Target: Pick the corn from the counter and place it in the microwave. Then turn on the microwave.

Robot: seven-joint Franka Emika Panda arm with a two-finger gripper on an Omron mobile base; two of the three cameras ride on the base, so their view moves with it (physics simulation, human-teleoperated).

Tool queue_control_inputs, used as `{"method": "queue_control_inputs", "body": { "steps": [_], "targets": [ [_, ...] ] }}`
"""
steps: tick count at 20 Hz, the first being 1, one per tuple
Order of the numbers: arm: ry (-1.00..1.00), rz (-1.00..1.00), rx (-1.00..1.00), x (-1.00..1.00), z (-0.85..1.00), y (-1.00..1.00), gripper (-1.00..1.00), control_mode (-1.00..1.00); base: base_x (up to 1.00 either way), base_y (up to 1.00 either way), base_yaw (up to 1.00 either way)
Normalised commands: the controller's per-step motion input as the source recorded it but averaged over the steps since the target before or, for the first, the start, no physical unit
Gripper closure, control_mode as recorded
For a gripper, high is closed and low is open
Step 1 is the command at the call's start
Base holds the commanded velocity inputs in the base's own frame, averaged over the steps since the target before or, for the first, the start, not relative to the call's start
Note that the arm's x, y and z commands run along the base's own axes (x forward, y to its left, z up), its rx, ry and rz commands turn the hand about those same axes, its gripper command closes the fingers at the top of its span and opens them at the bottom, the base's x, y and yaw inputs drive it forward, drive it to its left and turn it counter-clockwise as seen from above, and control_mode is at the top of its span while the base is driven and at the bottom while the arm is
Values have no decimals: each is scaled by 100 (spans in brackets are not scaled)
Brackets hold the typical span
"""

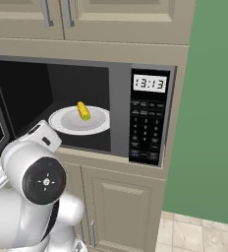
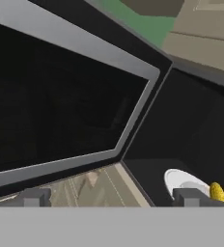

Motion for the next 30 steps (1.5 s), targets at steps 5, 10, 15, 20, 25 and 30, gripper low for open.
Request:
{"method": "queue_control_inputs", "body": {
  "steps": [5,10,15,20,25,30],
  "targets": [
    [-15,1,0,-72,0,33,-100,-100,0,0,0],
    [-13,0,0,-66,0,34,-100,-100,0,0,0],
    [-14,0,0,-53,0,25,-100,-100,0,0,0],
    [-14,0,0,-48,0,15,-100,-100,0,0,0],
    [-14,0,0,-53,0,13,-100,-100,0,0,0],
    [-15,0,0,-46,-1,27,-100,-100,0,0,0]
  ]
}}
